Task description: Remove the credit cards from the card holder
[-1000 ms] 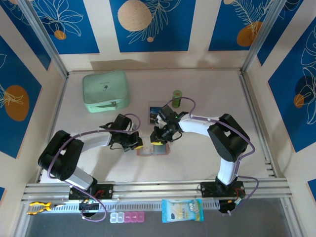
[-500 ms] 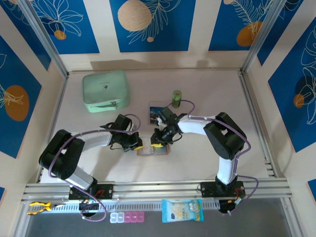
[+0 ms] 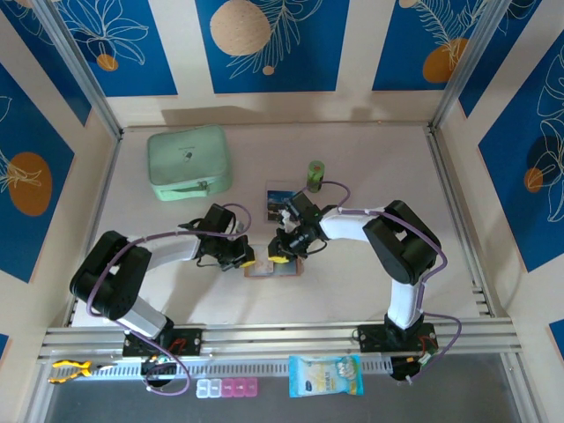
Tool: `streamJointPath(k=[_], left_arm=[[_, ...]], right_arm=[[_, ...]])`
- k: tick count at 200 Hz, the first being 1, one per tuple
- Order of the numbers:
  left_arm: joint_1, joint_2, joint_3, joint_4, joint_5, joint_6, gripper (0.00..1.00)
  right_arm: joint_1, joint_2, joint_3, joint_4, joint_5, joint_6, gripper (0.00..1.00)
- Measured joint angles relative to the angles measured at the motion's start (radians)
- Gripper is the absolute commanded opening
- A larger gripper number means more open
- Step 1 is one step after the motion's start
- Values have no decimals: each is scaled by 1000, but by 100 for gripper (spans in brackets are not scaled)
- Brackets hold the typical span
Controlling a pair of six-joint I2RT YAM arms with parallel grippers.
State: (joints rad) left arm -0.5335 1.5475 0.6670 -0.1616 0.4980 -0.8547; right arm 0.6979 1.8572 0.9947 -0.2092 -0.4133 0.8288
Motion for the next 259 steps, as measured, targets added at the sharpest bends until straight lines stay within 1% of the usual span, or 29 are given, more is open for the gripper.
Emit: streamJointPath(k=[35, 116, 215, 259], left_arm=[[0, 1, 2, 0, 0, 0, 0], [0, 1, 2, 0, 0, 0, 0], [0, 7, 9, -1, 2, 0, 0], [0, 7, 11, -2, 2, 0, 2]], right_arm=[[-3, 0, -12, 17, -6, 11, 14], [-30, -46, -40, 3, 2, 2, 14], [-38, -124, -11, -187, 92, -94, 13], [-38, -135, 18, -254, 123, -125, 11]])
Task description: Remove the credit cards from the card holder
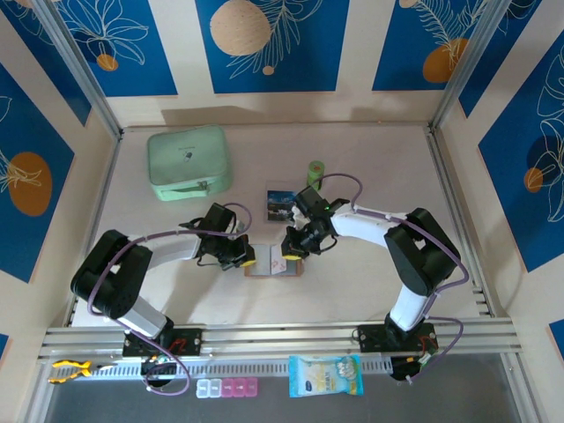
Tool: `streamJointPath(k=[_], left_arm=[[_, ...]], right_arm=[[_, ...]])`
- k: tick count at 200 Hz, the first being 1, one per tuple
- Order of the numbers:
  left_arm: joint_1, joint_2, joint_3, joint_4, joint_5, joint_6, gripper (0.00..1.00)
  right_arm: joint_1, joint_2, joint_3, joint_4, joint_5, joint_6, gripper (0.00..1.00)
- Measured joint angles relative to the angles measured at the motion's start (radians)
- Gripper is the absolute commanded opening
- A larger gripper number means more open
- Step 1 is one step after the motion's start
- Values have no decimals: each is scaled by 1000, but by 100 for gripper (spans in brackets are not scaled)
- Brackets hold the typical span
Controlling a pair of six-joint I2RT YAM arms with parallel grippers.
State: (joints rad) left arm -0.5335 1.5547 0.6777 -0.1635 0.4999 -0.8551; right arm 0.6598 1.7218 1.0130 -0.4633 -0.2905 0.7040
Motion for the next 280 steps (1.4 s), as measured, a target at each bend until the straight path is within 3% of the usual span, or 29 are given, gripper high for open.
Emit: streamJointPath(k=[85, 215, 280], left_arm=[[0, -2, 6, -13, -3, 0, 8], [27, -122, 4, -43, -38, 27, 10], [76, -233, -43, -65, -59, 51, 11]], right_arm=[[0, -32, 133, -181, 75, -207, 5], [8, -16, 399, -523, 370, -1044, 0], [-18, 88, 561, -619, 426, -1316, 0]])
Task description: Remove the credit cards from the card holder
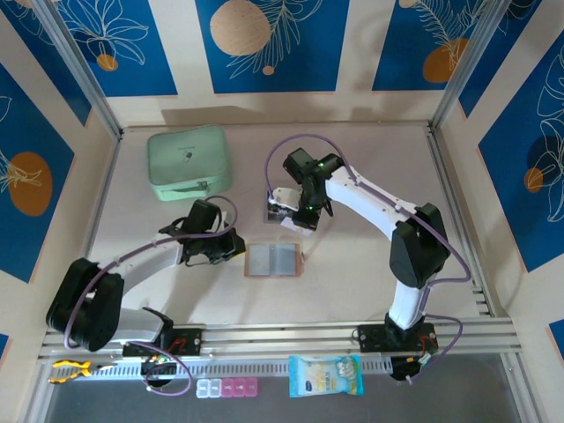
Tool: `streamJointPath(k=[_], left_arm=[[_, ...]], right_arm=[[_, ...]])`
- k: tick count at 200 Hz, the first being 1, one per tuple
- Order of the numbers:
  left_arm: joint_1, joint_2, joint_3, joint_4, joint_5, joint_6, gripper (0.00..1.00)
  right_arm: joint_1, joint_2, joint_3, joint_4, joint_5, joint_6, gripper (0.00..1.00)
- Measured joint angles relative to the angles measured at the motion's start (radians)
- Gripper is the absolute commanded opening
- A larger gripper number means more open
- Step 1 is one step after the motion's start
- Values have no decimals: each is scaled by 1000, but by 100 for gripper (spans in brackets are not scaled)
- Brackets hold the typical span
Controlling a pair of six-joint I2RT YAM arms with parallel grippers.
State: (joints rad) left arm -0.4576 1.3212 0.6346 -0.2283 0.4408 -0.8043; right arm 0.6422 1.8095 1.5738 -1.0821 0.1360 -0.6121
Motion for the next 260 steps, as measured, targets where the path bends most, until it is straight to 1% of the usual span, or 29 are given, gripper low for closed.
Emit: streamJointPath(k=[56, 138, 179, 226, 260], left_arm=[[37, -82, -27, -35, -16, 12, 11], [72, -101, -27, -93, -28, 29, 12], [85, -105, -27, -119, -32, 29, 12], [93, -107, -27, -138, -35, 29, 12], [100, -115, -27, -157, -35, 30, 12]], right_arm=[[-80, 83, 173, -20, -29, -111, 0], [-161, 304, 498, -57, -140, -202, 0], [-181, 403, 650, -94, -169, -236, 0], [-187, 486, 751, -129, -171, -273, 0], [-187, 527, 783, -150, -170, -293, 0]])
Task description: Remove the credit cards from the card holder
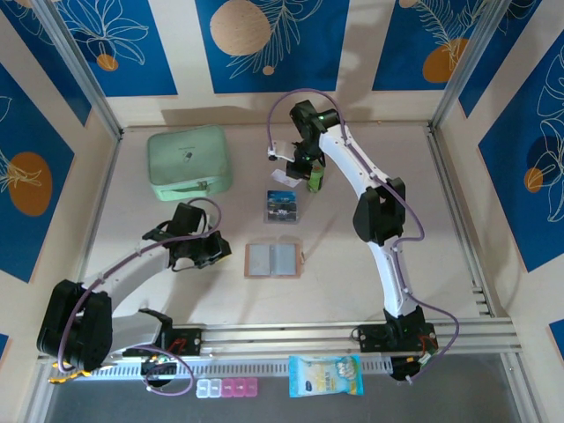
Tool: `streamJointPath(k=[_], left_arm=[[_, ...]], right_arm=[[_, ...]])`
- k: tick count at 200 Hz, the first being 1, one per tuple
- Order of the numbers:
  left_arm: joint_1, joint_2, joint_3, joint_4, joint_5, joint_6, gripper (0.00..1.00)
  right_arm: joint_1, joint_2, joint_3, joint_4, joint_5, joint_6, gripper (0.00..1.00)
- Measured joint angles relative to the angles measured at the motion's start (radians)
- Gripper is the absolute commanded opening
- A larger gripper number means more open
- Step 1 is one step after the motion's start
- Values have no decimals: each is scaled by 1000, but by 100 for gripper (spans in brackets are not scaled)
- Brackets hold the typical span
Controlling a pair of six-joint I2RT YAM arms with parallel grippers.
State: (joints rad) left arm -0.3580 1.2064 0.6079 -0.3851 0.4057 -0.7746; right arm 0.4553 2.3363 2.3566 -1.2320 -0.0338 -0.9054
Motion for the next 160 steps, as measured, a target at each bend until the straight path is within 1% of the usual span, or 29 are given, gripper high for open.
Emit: streamJointPath(k=[12, 18, 52, 62, 126, 160], left_arm=[[2, -6, 0, -3, -1, 0, 12], [3, -9, 0, -4, -2, 0, 12], [6, -22, 0, -12, -7, 3, 12], [8, -22, 0, -17, -7, 5, 13], [10, -22, -2, -20, -7, 7, 13], [10, -22, -2, -19, -7, 7, 13]], right_arm=[[1, 11, 0, -5, 0, -4, 0], [1, 16, 0, -8, 0, -5, 2], [1, 42, 0, -14, 5, -5, 19], [1, 43, 0, -11, 10, -6, 21], [1, 42, -8, 89, 35, 43, 23], [8, 42, -42, 161, 72, 89, 23]])
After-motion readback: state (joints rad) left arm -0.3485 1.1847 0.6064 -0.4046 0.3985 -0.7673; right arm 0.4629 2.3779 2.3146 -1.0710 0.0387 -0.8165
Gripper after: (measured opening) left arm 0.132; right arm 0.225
